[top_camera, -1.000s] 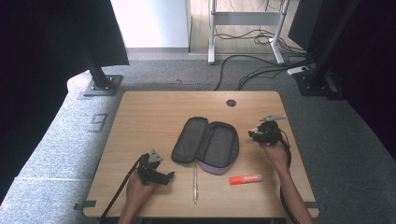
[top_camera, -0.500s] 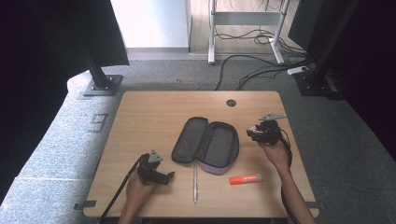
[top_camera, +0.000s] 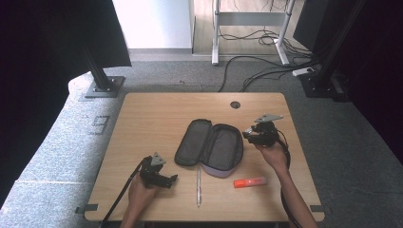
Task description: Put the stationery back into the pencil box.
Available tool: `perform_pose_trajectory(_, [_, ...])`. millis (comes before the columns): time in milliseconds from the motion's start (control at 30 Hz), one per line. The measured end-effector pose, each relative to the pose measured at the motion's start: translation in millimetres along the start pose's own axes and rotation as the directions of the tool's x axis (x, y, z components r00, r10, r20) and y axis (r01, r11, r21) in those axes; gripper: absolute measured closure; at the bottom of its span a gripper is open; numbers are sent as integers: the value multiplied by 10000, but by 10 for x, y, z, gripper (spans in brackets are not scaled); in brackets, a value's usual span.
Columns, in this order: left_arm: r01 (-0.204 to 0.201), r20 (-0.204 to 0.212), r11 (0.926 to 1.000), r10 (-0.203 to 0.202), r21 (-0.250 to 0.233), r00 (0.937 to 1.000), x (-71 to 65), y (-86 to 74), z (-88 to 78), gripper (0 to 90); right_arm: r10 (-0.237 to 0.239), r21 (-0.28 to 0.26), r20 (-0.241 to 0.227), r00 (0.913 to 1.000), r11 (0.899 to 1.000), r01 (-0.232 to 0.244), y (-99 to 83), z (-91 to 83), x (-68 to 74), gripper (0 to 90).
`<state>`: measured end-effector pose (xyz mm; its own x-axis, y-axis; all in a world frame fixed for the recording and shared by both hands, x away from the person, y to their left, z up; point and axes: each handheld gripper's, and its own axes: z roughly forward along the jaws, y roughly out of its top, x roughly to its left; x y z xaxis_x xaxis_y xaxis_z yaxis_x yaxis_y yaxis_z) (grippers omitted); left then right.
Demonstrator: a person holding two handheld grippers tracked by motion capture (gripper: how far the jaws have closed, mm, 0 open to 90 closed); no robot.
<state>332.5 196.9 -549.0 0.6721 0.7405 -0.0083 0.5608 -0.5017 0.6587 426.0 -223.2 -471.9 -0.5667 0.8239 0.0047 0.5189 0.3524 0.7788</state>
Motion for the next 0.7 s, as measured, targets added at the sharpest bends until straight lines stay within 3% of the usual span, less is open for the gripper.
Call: perform_pose_trajectory(700, [-4,3,10000,4,1,10000,0,0,0,0,-583,29,-447,9973,9983,584,194,267,301,472])
